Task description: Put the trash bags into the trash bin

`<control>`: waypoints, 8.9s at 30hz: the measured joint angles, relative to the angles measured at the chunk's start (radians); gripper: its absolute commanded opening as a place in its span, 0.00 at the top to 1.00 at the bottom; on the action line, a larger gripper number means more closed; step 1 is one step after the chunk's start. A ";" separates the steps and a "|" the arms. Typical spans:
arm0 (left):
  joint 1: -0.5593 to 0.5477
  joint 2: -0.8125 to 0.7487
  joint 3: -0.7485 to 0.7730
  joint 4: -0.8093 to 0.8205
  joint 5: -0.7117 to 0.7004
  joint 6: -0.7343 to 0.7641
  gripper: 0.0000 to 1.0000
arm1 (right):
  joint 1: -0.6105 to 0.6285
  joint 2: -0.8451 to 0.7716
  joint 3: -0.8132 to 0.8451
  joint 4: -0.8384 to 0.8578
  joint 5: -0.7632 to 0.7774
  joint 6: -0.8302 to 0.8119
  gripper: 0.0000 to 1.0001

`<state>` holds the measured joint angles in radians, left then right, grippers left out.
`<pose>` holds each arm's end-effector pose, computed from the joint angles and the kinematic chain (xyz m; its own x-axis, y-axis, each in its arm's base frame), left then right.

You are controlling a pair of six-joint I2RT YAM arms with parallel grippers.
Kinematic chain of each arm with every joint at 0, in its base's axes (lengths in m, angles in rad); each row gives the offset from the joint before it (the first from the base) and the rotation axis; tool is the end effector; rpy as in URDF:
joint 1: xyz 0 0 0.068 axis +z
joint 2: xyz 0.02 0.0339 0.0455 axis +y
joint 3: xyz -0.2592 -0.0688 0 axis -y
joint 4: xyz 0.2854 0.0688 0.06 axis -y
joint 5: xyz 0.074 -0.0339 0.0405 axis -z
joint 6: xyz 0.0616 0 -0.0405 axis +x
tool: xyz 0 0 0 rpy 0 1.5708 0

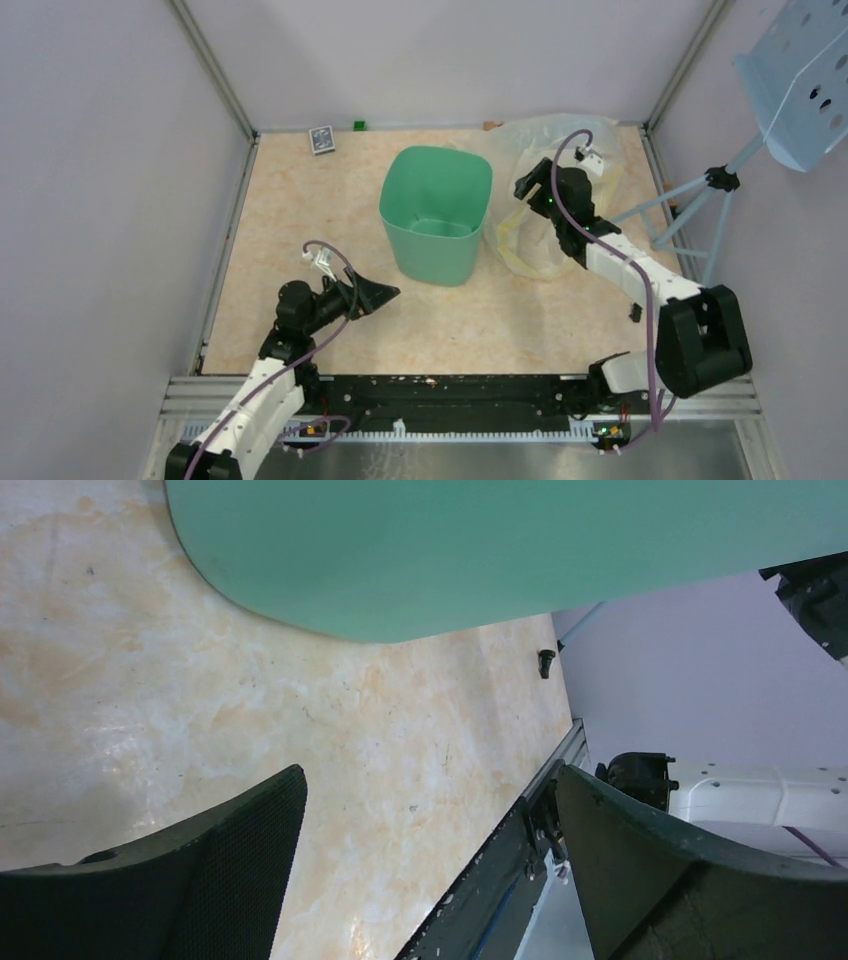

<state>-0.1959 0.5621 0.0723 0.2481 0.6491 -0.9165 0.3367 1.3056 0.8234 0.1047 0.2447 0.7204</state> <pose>0.1892 -0.0755 0.1409 -0.7227 -0.5010 -0.4761 0.2584 0.4430 -0.8585 0.3420 0.1039 0.2351 -0.3327 0.5617 -0.7575 0.1484 0.8245 0.5461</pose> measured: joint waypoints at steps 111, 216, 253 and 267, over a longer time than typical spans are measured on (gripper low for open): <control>-0.735 0.970 1.351 -0.513 -0.864 0.477 1.00 | 0.362 -0.503 -0.492 0.232 -0.038 -0.319 1.00; -0.703 0.974 1.121 -0.435 -0.599 0.395 1.00 | -0.147 0.127 -0.027 0.035 -0.269 0.004 1.00; -0.683 1.565 1.662 -0.340 -0.636 0.482 0.98 | -0.031 -0.699 0.461 -0.500 -0.417 -0.385 1.00; -0.681 1.138 1.389 -0.437 -0.686 0.529 0.16 | -0.031 -0.714 0.099 -0.374 -0.838 -0.154 1.00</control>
<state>-0.8768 1.6997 1.4616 -0.1886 -0.0368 -0.3878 0.3054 0.5919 0.9222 -0.2695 -0.5930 0.5667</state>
